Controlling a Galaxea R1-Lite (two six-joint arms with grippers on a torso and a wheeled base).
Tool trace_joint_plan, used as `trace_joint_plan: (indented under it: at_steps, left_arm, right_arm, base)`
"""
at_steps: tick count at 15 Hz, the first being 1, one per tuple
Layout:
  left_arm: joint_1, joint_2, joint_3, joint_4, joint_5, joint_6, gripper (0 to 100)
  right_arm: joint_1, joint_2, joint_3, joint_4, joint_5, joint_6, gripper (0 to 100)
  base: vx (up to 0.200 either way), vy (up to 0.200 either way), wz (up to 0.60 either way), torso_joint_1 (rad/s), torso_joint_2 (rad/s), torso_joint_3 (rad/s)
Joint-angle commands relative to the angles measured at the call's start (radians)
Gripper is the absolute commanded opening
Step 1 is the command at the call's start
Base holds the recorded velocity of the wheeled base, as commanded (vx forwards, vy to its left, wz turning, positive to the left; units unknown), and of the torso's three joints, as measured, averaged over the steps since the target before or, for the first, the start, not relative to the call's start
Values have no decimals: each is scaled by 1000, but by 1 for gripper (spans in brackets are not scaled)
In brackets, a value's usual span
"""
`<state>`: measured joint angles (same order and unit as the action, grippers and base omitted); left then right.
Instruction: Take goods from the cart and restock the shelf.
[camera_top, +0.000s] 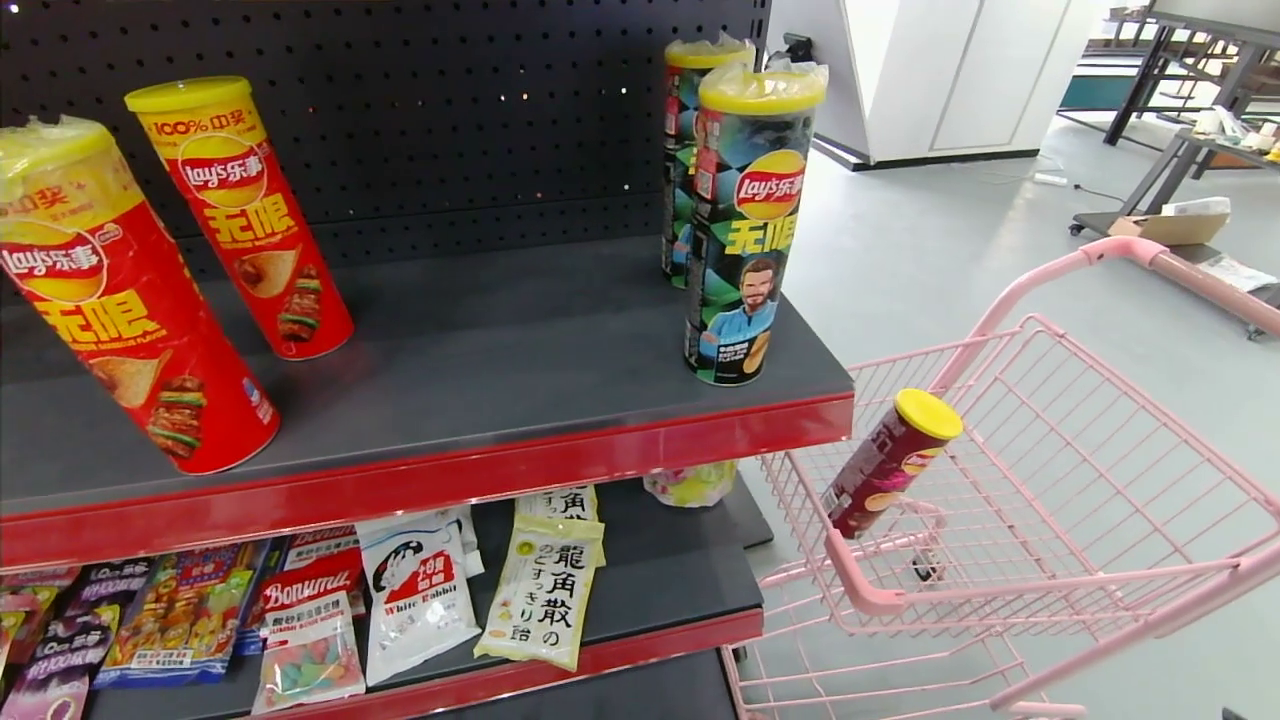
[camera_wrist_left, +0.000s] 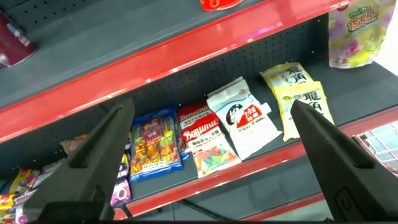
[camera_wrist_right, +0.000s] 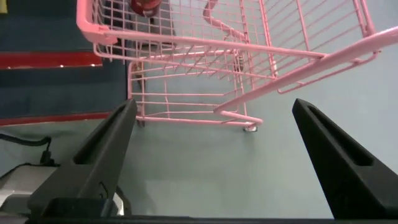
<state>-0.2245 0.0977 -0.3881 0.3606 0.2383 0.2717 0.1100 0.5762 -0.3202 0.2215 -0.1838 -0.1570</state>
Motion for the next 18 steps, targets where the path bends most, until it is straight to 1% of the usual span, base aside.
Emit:
trace_joint_plan:
  at_steps: [1,3,4,6,7,8,9,10,11,12,13,14,15,16,17,18]
  left_arm:
    - [1,2,0,0,1,0,100]
    - [1,4,0,1,-1,0,100]
    - [1,4,2,1,-1,-2,100]
    - [1,13,2,1,1,-5,100]
    - [1,22,0,-2,4,-5,100]
    - [2,39,0,-3,4,-6,100]
    - [1,54,-2,-5,3,-11,100]
    - [1,71,-6,-5,1,-19,100]
    - [2,88,-8,-5,-1,-37,100]
    - [1,99,-2,-5,-7,-80,100]
    - [2,103,0,-5,-25,-112,100]
    - [1,105,0,-5,-43,-124,100]
    - [1,108,0,-5,-54,-126,100]
    - [1,108,0,-5,-54,-126,100]
    - [1,111,21,-5,-66,-126,100]
    - [2,112,25,-5,-68,-126,100]
  right_arm:
    - [-39,263,-8,-211,37,57,100]
    - [-38,481,-17,-484,69,146,100]
    - [-43,568,-8,-545,73,149,100]
    - [-52,656,-5,-580,75,145,100]
    - [-47,708,-22,-600,93,134,100]
    - [-46,763,-51,-607,136,142,100]
    - [-46,818,-66,-645,172,157,100]
    - [-46,857,-72,-679,247,203,100]
    - [-52,887,-80,-697,351,260,100]
    - [-52,916,-69,-717,366,274,100]
    - [-52,947,-62,-738,366,277,100]
    - [-50,973,-62,-768,369,283,100]
    - [-47,1011,-66,-812,376,287,100]
    - [-47,1011,-66,-812,376,287,100]
    - [-49,1162,-80,-1005,389,286,100]
    - [-47,1193,-83,-1048,391,286,100]
  base:
    - [0,0,0,0,0,0]
    - [0,0,0,0,0,0]
    - [0,0,0,0,0,0]
    - [0,0,0,0,0,0]
    - [0,0,0,0,0,0]
    - [0,0,0,0,0,0]
    - [0,0,0,0,0,0]
    - [0,0,0,0,0,0]
    - [0,0,0,0,0,0]
    - [0,0,0,0,0,0]
    - [0,0,0,0,0,0]
    - [0,0,0,0,0,0]
    - [0,0,0,0,0,0]
    - [0,0,0,0,0,0]
    - [0,0,0,0,0,0]
    - [0,0,0,0,0,0]
